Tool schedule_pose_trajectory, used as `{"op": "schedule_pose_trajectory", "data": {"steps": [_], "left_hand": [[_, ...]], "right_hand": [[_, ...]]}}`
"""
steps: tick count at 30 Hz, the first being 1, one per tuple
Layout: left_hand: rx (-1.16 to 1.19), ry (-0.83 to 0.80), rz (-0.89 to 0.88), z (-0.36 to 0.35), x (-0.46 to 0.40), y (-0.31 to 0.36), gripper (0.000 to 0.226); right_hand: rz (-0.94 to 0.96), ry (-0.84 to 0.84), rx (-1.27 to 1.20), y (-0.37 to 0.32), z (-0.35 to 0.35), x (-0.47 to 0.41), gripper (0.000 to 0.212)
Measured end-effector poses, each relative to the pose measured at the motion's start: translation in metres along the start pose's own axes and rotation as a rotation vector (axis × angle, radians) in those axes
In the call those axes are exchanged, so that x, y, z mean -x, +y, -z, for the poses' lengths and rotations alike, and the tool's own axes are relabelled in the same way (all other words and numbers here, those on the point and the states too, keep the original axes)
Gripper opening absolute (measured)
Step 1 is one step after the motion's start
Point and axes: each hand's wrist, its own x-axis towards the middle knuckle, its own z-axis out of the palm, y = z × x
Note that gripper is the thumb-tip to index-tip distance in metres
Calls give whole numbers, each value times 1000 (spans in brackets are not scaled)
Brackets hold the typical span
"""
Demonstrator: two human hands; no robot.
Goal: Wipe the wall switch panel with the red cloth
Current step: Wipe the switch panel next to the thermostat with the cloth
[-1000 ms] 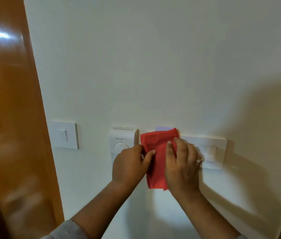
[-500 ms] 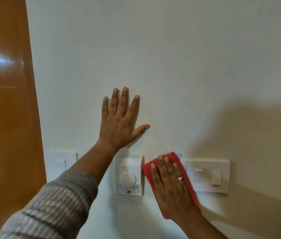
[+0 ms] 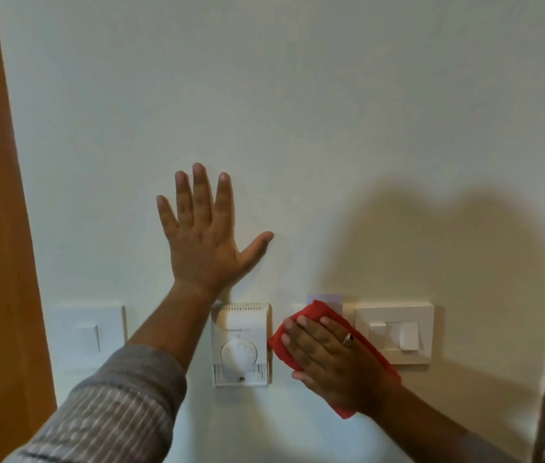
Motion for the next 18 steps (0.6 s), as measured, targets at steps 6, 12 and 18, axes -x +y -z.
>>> {"op": "schedule_pose_trajectory", "data": {"steps": [6,12,18], "left_hand": [[6,29,9,-4,-1,4,109],[11,46,-9,-2,-2,1,107],[11,49,5,-3,-1,3,106]], "right_hand": [[-270,50,-10,-18,-5,-22,71],[126,-2,-22,7,-3,7,64],[-176,69,-48,3,0,-4,72]]}}
